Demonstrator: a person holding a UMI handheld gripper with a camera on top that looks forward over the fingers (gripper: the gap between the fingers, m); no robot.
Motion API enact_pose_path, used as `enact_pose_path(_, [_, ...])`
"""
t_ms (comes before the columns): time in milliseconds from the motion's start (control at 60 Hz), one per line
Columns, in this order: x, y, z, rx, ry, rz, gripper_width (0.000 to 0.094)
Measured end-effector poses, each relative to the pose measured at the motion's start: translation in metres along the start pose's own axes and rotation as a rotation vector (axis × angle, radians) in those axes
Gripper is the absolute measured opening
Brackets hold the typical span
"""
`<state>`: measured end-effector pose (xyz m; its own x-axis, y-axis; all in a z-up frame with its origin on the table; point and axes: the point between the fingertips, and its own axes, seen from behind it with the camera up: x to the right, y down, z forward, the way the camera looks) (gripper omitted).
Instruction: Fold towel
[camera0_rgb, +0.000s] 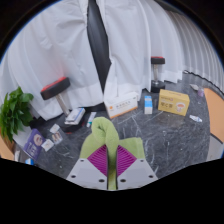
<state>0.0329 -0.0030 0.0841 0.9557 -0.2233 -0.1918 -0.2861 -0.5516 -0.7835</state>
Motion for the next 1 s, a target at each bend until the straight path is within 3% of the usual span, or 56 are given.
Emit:
enact_pose_path(83, [0.039, 0.022, 0.015, -0.041, 0.041, -0.047, 0.0226])
enact_pose_path(167, [0.080, 0.027, 0.014, -0.051, 0.137, -0.116, 0.0588])
enact_pose_path(200, [0.091, 0.025, 0.009, -0.039, 0.163, -0.137, 0.0673])
enact_pose_path(300, [0.103, 0.015, -0.017, -0.009, 0.180, -0.170, 0.0848])
enact_pose_path(650, [0.032, 0.001, -0.182, 0.107, 0.115, -0.250, 0.0852])
enact_pose_path(850, [-0.006, 0.036, -0.288, 0.151, 0.137, -0.247, 0.0852])
enact_pose_path(1000, [-0.020, 0.077, -0.345, 0.123, 0.147, -0.252, 0.0853])
